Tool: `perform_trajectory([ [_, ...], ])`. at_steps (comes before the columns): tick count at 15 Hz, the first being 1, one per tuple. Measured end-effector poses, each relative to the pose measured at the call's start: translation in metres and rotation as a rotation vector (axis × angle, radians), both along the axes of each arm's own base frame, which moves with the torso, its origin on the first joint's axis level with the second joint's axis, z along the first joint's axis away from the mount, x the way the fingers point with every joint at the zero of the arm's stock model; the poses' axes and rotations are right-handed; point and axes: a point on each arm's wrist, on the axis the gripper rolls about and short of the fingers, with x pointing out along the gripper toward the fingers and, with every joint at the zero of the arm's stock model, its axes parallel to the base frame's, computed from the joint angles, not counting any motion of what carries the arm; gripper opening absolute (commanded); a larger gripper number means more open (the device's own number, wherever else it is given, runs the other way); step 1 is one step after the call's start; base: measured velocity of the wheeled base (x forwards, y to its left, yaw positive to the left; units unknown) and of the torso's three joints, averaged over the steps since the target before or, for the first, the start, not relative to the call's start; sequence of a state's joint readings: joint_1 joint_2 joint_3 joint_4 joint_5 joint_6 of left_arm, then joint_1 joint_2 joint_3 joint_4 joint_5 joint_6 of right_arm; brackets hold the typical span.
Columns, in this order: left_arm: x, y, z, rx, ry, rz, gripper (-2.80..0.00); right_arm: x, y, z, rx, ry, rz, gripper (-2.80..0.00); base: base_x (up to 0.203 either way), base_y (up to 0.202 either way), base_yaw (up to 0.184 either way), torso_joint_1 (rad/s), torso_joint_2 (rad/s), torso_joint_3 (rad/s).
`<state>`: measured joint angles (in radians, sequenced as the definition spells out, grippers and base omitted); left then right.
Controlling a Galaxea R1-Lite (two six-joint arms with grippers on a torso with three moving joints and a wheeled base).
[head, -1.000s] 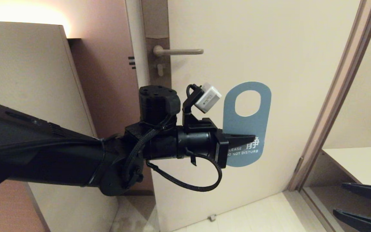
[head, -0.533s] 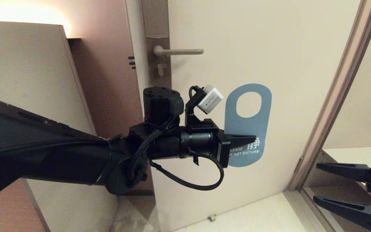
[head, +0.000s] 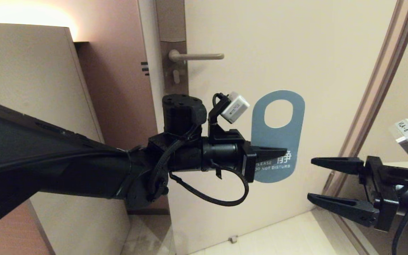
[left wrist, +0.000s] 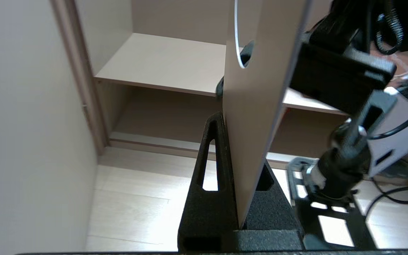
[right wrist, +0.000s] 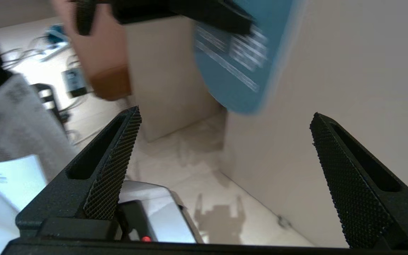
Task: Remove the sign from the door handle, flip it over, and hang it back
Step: Hand it to the other hand
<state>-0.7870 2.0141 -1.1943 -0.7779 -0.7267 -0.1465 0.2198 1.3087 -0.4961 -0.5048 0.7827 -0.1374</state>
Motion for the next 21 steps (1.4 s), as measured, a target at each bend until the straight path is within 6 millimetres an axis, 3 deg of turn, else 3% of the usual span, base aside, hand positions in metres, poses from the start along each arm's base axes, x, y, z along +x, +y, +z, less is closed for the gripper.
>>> perform_trajectory([
  [5, 0.002, -0.007, 0.003, -0.022, 0.009, -0.024, -2.8, 0.006, 0.009, 0.003, 0.009, -0.002, 0.059, 0.0, 0.0, 0.0, 0.0, 0.0, 0.0, 0.0],
  [10, 0.0, -0.025, 0.014, -0.165, 0.05, -0.065, -2.8, 0.008, 0.01, 0.006, 0.013, -0.007, 0.06, 0.0, 0.0, 0.0, 0.0, 0.0, 0.0, 0.0],
  [15, -0.009, -0.04, 0.007, -0.172, 0.09, -0.103, -2.8, 0.007, 0.01, 0.005, 0.013, 0.0, 0.059, 0.0, 0.0, 0.0, 0.0, 0.0, 0.0, 0.0],
  [21, -0.009, -0.044, 0.005, -0.204, 0.13, -0.114, -2.8, 0.008, 0.01, 0.004, 0.011, 0.002, 0.057, 0.0, 0.0, 0.0, 0.0, 0.0, 0.0, 0.0],
])
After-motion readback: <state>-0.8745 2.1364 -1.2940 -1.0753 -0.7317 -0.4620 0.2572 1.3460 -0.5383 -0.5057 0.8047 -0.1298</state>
